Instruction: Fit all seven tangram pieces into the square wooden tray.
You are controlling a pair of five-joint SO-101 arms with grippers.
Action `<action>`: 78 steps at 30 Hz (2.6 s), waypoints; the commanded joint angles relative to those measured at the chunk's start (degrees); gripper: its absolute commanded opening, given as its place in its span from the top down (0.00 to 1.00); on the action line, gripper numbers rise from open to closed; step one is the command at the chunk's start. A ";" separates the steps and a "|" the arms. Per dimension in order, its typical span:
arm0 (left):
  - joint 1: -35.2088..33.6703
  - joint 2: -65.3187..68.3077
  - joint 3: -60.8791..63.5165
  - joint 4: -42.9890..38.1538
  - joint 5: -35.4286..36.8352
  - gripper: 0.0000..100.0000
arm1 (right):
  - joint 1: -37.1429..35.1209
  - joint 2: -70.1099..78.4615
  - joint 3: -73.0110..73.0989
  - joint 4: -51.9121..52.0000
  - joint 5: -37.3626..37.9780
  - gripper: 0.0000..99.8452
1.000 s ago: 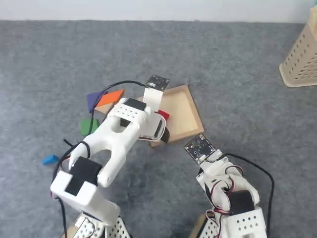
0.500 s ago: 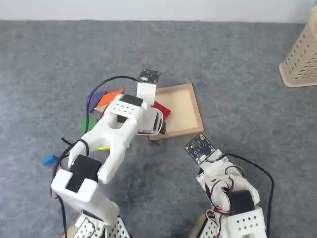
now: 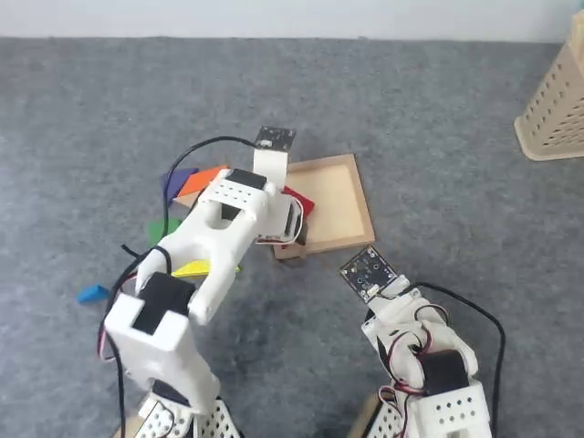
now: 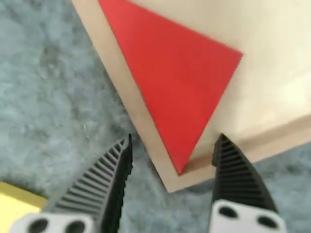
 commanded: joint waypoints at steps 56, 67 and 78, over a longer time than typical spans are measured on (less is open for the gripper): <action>-27.43 -17.49 3.21 19.78 -71.38 0.77 | 0.04 -0.84 1.05 0.31 -0.35 0.99; -28.40 -10.55 -0.04 13.54 -84.31 0.75 | 0.04 -0.84 1.05 0.31 -0.35 0.99; -24.88 -10.02 4.09 6.24 -87.21 0.68 | 0.04 -0.84 1.05 0.31 -0.35 0.99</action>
